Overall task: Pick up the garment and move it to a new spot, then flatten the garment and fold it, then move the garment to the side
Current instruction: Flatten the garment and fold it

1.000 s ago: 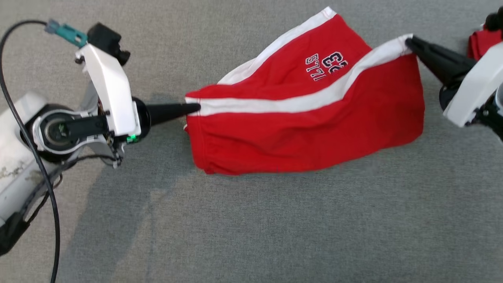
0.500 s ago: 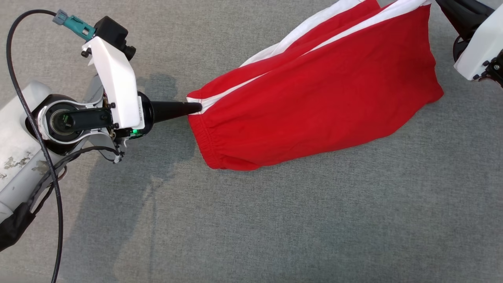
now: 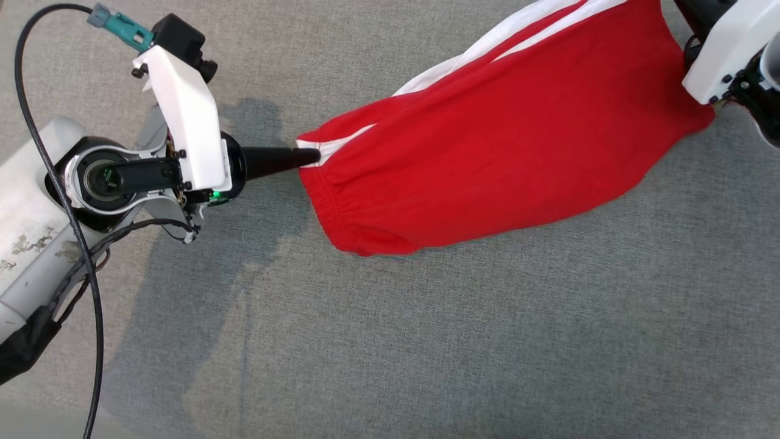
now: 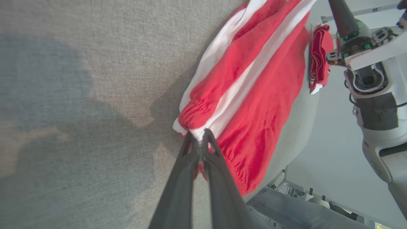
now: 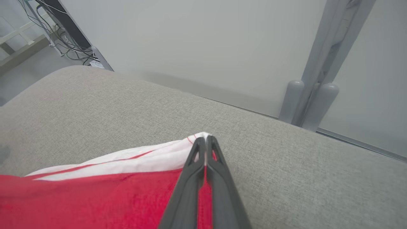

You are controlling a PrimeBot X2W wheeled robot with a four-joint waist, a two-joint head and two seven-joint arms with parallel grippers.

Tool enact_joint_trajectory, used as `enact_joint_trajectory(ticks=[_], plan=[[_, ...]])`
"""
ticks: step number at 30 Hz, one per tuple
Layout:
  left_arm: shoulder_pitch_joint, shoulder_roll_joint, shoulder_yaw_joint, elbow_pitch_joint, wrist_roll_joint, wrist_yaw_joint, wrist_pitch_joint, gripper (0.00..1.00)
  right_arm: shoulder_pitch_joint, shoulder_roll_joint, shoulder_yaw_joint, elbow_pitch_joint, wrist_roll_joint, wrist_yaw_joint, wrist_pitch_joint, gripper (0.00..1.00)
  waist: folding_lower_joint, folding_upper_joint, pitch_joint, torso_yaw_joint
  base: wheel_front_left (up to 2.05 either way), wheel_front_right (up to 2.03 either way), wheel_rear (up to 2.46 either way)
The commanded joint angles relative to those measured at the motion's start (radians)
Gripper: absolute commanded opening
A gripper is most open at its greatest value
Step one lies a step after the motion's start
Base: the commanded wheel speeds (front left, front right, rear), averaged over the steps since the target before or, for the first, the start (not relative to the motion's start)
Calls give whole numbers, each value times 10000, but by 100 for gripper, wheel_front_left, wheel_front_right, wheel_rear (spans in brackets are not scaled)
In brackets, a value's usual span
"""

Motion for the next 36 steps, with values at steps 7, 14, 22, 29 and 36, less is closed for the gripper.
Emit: enact_joint_trajectory(ticks=[7,14,22,29,36], plan=[[-160,-113,31,166,114,-41,-16,0,-575,165,758,418,386,1,-304,0,0,0,169,172,0,0,0],[-298,-251,64,272,211,-105,-2,0,-1042,182,1405,791,708,1,-591,0,0,0,400,337,0,0,0],[-225,-368,48,487,277,-169,14,0,-1238,308,1968,976,1096,1,-1088,0,0,0,404,408,0,0,0],[-196,-444,68,771,413,-204,-157,100,-1104,437,2229,1096,1529,1,-1299,100,0,0,171,311,0,0,0],[-78,-284,-30,973,522,-136,-6,100,-771,392,2357,1029,1882,3,-1441,100,0,0,-450,100,0,0,0]])
